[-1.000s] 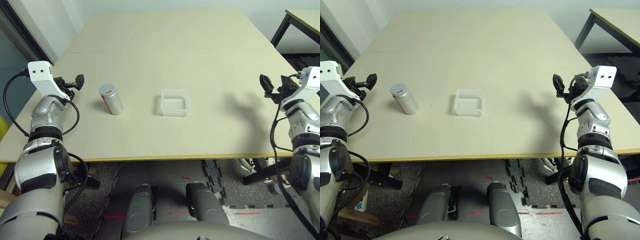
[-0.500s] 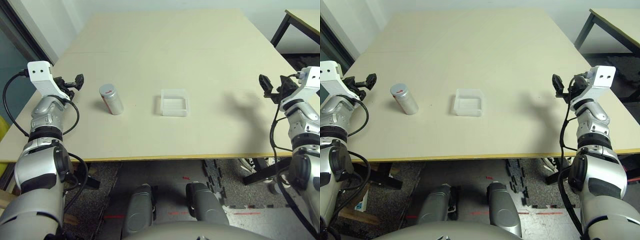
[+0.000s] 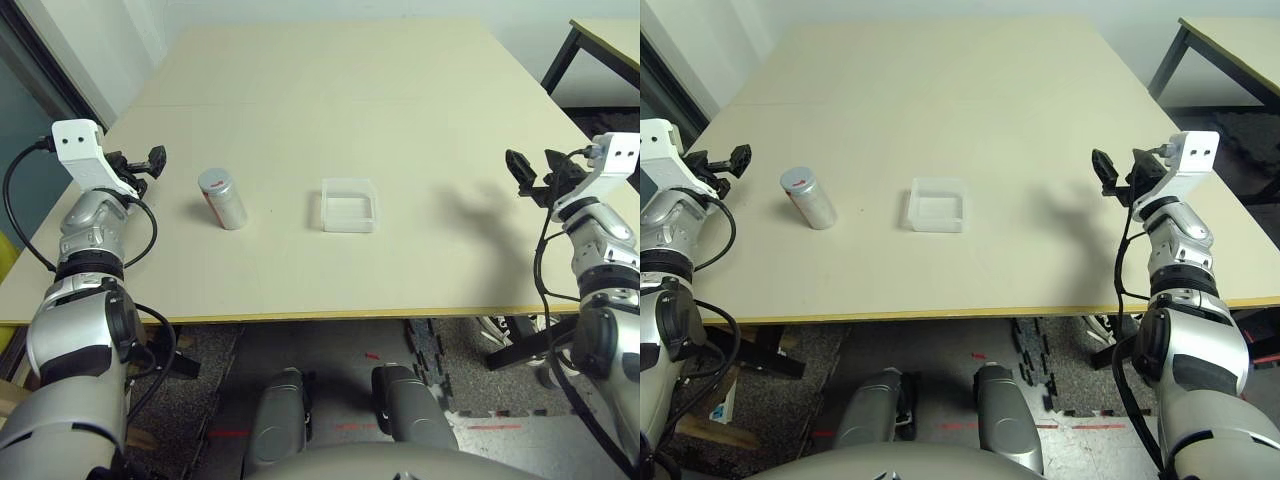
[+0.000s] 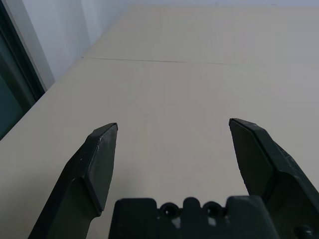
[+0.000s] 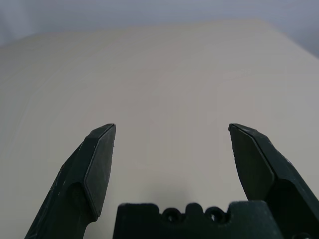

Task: Pour the medicine from the bottle into the box.

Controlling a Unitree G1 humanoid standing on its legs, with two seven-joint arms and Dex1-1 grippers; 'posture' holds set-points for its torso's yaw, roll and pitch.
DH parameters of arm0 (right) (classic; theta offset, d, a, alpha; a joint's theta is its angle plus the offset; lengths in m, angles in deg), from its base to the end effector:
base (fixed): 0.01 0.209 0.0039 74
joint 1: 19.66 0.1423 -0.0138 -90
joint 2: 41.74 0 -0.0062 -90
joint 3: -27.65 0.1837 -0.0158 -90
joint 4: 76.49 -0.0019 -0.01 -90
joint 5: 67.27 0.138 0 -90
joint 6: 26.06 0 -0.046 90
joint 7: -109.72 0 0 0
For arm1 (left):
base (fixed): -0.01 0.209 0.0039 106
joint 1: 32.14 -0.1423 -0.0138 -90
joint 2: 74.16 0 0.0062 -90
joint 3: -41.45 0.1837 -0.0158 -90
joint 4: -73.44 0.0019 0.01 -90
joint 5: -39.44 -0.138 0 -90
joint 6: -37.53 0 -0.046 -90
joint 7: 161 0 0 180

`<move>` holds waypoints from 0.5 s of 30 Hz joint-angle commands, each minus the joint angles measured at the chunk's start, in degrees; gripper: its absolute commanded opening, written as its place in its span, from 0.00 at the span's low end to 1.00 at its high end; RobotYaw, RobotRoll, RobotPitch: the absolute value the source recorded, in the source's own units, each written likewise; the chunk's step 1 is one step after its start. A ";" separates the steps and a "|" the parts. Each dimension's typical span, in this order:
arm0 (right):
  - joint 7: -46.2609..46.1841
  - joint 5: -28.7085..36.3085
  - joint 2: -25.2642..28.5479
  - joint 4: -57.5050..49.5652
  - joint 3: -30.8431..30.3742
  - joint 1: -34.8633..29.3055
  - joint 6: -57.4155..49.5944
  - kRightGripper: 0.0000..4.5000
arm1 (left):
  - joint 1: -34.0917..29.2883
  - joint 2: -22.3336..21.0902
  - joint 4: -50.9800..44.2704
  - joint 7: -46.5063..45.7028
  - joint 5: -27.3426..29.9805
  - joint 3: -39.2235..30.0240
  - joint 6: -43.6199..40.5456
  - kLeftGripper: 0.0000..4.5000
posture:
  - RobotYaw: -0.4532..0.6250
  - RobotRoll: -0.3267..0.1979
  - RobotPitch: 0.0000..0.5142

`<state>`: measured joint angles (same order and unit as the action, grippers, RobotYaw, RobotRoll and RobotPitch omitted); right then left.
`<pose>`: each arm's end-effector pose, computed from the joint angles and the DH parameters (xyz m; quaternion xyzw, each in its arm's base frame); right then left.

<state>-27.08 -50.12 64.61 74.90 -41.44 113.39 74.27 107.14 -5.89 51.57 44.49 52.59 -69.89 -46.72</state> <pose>0.2991 -0.3225 0.1152 0.0308 -0.0399 0.1202 0.9915 0.3021 0.3416 0.1397 -0.0227 0.0029 0.0583 0.9980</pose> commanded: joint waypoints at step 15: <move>30.80 -0.55 -0.74 -22.32 -16.32 -5.41 -10.84 1.00 | 0.16 -1.02 -8.87 7.60 1.50 0.18 -1.81 1.00 | 0.32 0.62 0.13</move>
<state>1.91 -50.22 63.80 54.08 -56.21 108.82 63.92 108.34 -6.19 44.51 50.92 53.49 -69.92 -47.59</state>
